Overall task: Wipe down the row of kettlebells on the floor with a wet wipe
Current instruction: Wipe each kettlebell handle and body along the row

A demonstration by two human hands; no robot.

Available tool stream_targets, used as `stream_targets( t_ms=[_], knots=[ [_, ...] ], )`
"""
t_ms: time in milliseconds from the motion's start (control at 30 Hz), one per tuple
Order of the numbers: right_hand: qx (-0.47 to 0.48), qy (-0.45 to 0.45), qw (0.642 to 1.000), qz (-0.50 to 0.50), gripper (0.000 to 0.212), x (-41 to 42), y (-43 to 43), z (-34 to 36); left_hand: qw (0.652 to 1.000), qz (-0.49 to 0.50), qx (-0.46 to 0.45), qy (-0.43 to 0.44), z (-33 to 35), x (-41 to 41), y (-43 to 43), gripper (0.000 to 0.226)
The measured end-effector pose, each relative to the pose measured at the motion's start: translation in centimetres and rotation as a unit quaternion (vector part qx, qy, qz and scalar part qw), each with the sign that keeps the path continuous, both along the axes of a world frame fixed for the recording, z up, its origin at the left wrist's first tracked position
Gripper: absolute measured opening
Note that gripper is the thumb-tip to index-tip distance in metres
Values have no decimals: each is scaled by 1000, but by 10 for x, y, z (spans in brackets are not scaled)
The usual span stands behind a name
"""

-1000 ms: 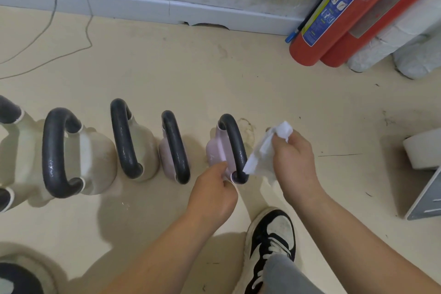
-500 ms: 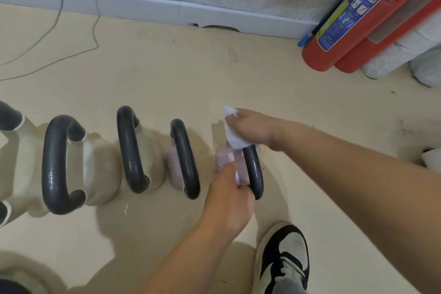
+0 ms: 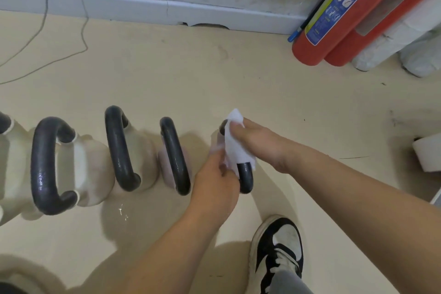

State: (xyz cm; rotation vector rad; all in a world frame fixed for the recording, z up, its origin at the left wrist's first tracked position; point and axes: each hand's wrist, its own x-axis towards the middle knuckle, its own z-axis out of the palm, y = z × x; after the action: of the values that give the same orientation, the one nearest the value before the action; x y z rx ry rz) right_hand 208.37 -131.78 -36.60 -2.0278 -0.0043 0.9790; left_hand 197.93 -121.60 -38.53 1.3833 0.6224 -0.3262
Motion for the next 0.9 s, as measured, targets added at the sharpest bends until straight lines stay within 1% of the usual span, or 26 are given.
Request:
stream_targets(
  t_ms=[33, 100, 133, 200, 233, 300, 333, 367, 433, 467, 533, 567, 633, 667, 700, 767, 800, 833, 900],
  knots=[
    [34, -1, 999, -41, 35, -2, -3, 4, 1000, 14, -7, 6, 1, 2, 1, 31],
    [91, -3, 986, -140, 24, -6, -3, 14, 999, 29, -6, -18, 8, 10, 5, 24],
    [107, -12, 978, -177, 21, -9, -3, 19, 999, 33, -5, -30, 12, 13, 7, 26],
    [147, -16, 965, -218, 28, -18, -11, 27, 999, 32, 6, -43, 15, 18, 9, 33],
    [180, 4, 954, -241, 29, -23, -13, 34, 999, 28, 11, -44, 14, 20, 11, 38],
    [241, 43, 934, -261, 24, -30, -17, 43, 999, 10, 19, -45, 17, 21, 13, 44],
    [253, 41, 929, -268, 20, -32, -19, 44, 998, 0, 33, -51, 20, 20, 13, 42],
    [258, 33, 924, -279, 19, -33, -17, 47, 997, -6, 44, -62, 23, 19, 13, 32],
    [254, 20, 915, -311, 27, -33, -19, 43, 997, 0, 24, -73, 33, 18, 14, 9],
    [253, 19, 911, -326, 30, -32, -20, 41, 997, 0, -1, -74, 36, 18, 14, 4],
    [254, 33, 908, -332, 30, -34, -20, 38, 996, -7, -22, -88, 40, 17, 13, 13],
    [259, 51, 906, -331, 33, -35, -20, 37, 996, -7, -17, -88, 39, 18, 13, 13],
    [262, 96, 906, -317, 49, -40, -19, 38, 997, -4, -8, -80, 42, 20, 12, 17],
    [257, 101, 914, -297, 56, -43, -19, 38, 997, -2, -9, -76, 43, 20, 12, 19],
    [247, 79, 927, -272, 57, -44, -19, 37, 997, -4, -3, -75, 43, 21, 12, 18],
    [221, 8, 943, -250, 43, -46, -18, 35, 997, -7, 25, -78, 45, 23, 13, 13],
    [218, -8, 941, -258, 36, -47, -19, 34, 997, -2, 28, -78, 46, 24, 13, 11],
    [228, -3, 935, -273, 32, -47, -20, 34, 997, 2, 22, -72, 47, 25, 13, 8],
    [256, 30, 920, -295, 34, -46, -21, 35, 999, 20, -13, -47, 47, 27, 15, 15]
  ],
)
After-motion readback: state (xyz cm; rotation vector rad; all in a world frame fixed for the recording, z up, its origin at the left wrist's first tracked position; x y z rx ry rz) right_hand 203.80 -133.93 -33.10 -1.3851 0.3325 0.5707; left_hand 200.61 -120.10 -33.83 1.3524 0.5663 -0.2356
